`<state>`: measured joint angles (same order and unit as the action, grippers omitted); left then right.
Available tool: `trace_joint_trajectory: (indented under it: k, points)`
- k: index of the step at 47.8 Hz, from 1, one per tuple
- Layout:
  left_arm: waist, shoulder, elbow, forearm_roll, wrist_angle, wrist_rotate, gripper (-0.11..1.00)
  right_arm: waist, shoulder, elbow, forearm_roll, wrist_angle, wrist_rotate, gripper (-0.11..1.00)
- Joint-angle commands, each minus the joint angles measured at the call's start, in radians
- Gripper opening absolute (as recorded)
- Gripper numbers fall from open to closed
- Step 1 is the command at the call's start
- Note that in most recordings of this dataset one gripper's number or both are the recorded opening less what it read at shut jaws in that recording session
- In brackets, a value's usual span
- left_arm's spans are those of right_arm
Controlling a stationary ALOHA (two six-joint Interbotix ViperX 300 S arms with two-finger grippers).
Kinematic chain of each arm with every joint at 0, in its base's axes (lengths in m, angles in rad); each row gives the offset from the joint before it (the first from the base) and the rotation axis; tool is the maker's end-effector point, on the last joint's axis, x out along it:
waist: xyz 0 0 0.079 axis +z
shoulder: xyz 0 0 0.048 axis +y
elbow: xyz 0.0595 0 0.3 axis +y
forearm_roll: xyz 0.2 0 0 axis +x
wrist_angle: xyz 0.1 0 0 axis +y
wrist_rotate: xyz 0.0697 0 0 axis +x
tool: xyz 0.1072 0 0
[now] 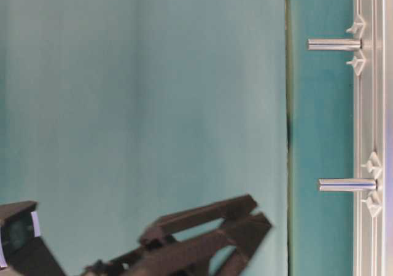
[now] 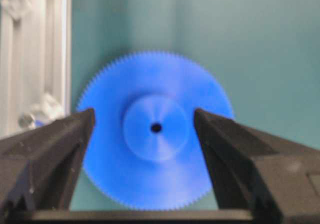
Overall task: Insert the large gear onto the shaft.
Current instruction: 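Lower the left gripper and close it on the gear hub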
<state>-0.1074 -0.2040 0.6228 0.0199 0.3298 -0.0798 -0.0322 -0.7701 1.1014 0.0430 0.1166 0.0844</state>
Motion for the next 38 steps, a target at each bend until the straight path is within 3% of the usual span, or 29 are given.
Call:
trace_joint_trajectory:
  k: [1,11,26,38]
  points:
    - [-0.005,0.009,0.006,0.003,-0.005,-0.002,0.85,0.003,-0.005,-0.014,0.0,-0.009,0.005,0.52]
    - [-0.005,0.066,0.002,0.003,-0.031,0.011,0.9,-0.002,-0.026,-0.003,0.0,-0.002,0.005,0.56]
    - [-0.009,0.133,-0.021,0.003,-0.02,0.106,0.91,-0.015,-0.075,0.02,-0.005,0.002,0.003,0.57]
    - [-0.011,0.225,-0.123,0.002,0.146,0.095,0.93,-0.015,-0.083,0.031,-0.009,0.044,0.003,0.57]
